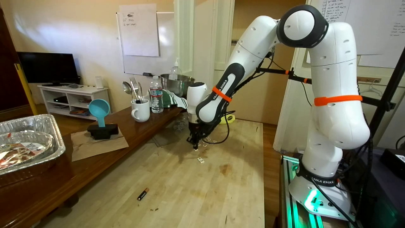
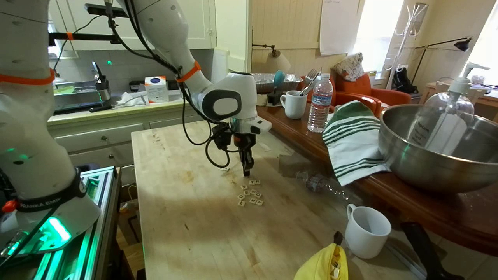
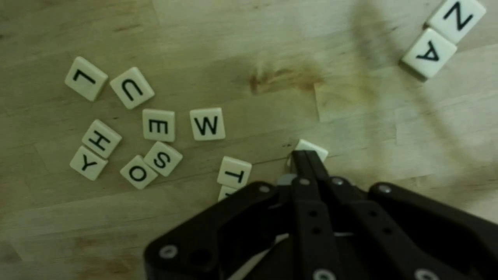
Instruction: Put three letter blocks in a line
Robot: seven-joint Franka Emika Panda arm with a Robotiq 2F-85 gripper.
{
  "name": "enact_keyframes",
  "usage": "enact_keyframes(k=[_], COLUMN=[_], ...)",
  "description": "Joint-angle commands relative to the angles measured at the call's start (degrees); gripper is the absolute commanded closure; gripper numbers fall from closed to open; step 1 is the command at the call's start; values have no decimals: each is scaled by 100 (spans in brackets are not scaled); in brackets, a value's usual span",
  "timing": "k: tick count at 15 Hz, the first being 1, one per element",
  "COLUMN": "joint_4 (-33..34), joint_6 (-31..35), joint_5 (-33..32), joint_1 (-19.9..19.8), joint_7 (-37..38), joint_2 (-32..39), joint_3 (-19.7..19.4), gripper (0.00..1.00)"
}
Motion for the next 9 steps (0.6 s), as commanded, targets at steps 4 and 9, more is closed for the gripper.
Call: enact_keyframes(k=[4, 9], joint_4=[-357, -423], joint_6=[-60, -121], joint_5=[-87, -34], joint_1=[145, 232], joint_7=[477, 870], joint_2=[50, -28], joint_3=[37, 63], gripper=[100, 100])
